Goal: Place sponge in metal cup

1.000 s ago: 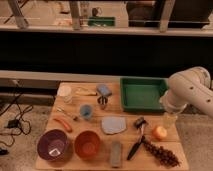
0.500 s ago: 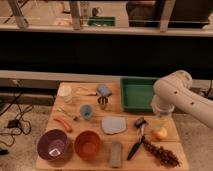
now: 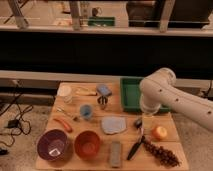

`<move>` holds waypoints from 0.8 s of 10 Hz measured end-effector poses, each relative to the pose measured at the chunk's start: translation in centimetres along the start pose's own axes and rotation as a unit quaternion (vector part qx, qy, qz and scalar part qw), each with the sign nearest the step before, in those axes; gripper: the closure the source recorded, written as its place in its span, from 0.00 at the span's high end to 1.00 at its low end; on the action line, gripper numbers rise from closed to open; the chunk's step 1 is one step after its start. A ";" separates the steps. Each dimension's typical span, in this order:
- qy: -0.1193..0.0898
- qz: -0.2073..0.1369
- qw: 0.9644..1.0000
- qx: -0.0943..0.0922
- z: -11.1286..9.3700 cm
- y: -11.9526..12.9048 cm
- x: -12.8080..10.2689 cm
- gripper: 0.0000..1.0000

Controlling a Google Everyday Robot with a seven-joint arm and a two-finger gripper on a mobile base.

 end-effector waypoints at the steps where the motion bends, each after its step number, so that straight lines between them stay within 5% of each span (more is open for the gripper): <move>1: -0.003 -0.001 1.000 0.000 0.2 -0.3 -1.4 0.80; 4: -0.003 0.002 1.000 -0.005 1.1 -0.6 -4.3 0.80; 5: 0.003 0.008 1.000 -0.017 2.9 -1.2 -8.3 0.80; 8: 0.006 0.012 1.000 -0.020 3.2 -1.4 -8.3 0.80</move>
